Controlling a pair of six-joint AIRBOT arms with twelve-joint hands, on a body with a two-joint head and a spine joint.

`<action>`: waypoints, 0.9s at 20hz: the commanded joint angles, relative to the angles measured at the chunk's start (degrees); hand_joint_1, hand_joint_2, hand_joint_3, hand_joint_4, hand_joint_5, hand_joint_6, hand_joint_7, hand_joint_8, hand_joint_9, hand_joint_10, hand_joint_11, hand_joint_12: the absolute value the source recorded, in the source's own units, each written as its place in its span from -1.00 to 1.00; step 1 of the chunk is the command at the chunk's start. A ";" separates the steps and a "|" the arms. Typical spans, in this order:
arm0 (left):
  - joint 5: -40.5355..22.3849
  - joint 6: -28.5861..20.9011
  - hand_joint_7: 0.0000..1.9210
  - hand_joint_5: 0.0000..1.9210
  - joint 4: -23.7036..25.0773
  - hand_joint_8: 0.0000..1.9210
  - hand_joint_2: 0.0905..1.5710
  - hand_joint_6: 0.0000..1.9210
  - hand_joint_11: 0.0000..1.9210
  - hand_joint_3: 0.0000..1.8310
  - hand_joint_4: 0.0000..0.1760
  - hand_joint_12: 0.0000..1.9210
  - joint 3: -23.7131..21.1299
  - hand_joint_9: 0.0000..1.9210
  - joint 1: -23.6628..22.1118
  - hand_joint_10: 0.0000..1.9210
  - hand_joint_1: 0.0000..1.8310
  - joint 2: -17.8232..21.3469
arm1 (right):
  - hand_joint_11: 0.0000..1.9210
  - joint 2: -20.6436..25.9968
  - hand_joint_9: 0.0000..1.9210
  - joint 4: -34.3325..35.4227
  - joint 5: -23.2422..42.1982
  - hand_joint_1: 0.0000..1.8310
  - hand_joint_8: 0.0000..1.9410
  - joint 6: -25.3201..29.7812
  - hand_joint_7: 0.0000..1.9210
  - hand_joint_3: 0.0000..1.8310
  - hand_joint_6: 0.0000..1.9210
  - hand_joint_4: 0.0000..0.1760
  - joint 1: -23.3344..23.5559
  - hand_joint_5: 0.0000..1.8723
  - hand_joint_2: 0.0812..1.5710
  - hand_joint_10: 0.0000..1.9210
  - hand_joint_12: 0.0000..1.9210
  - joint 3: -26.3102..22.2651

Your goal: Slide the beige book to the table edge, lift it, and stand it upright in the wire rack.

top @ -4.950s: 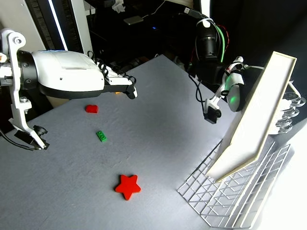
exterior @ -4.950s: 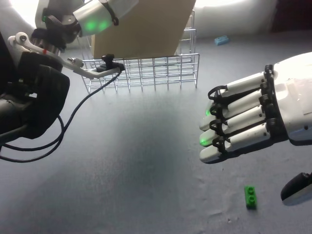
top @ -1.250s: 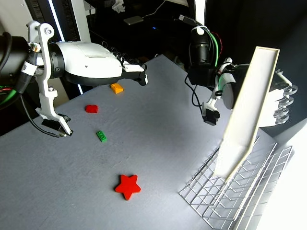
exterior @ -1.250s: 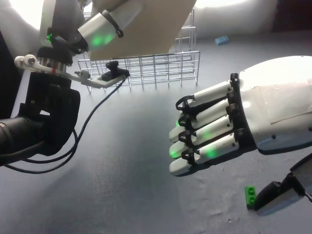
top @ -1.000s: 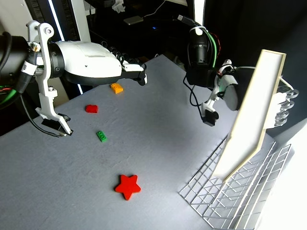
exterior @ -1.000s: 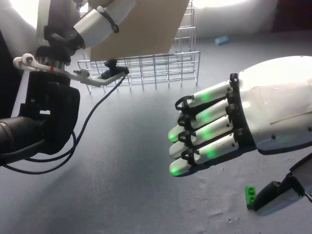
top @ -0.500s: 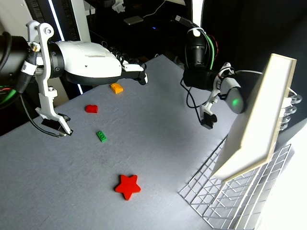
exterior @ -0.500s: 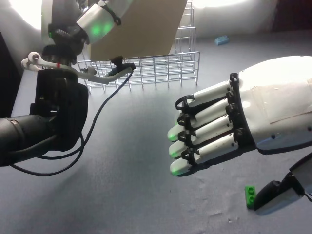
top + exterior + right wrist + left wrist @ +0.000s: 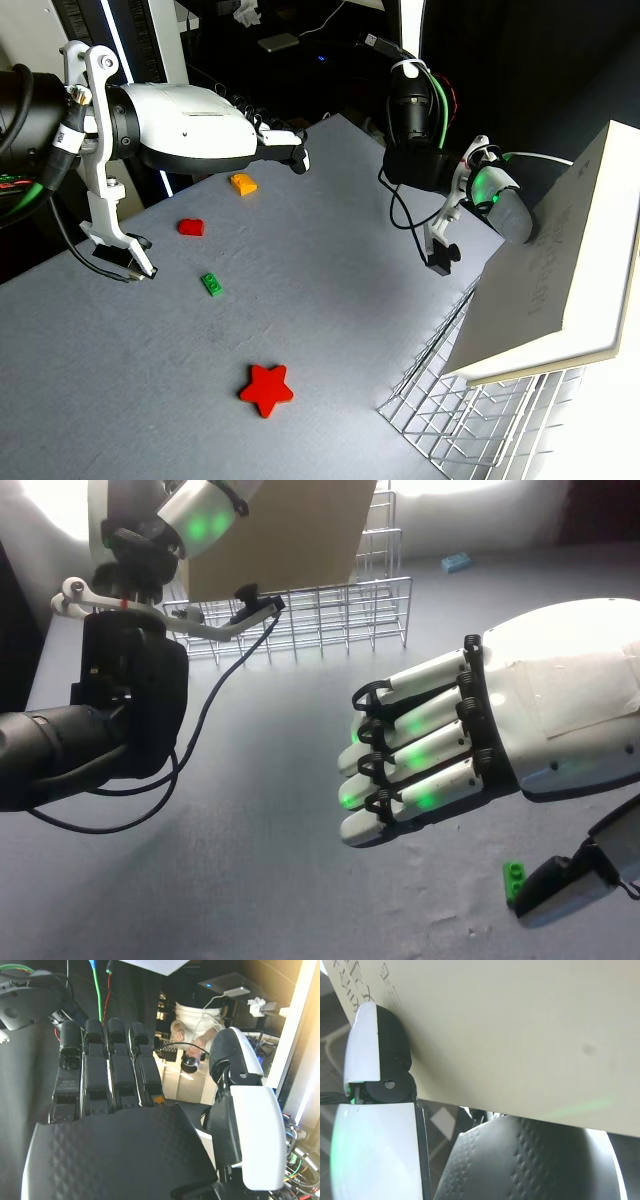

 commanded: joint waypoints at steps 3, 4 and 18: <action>-7.59 -5.35 -0.22 -0.20 8.55 0.43 0.51 0.25 -0.31 -1.00 -1.00 0.53 -0.42 -0.21 1.08 0.53 0.47 1.57 | -1.00 0.21 -0.69 4.67 0.92 -0.69 -0.99 0.18 -0.68 -1.00 -0.99 -1.00 0.95 -0.68 0.47 -0.99 -0.17 -0.44; -8.23 -6.26 -0.21 -0.20 10.04 0.42 0.51 0.25 -0.30 -1.00 -1.00 0.53 -0.45 -0.20 1.28 0.53 0.47 1.80 | -1.00 0.21 -0.69 4.67 0.91 -0.67 -0.99 0.18 -0.67 -1.00 -0.99 -1.00 0.95 -0.67 0.47 -0.99 -0.17 -0.49; -10.19 -6.32 -0.20 -0.19 12.63 0.39 0.50 0.24 -0.30 -1.00 -1.00 0.57 2.69 -0.20 0.78 0.52 0.47 2.62 | -1.00 -1.88 -0.70 4.68 0.27 -0.65 -1.00 0.34 -0.69 -1.00 -1.00 -1.00 1.47 -0.68 0.46 -1.00 -0.20 -0.81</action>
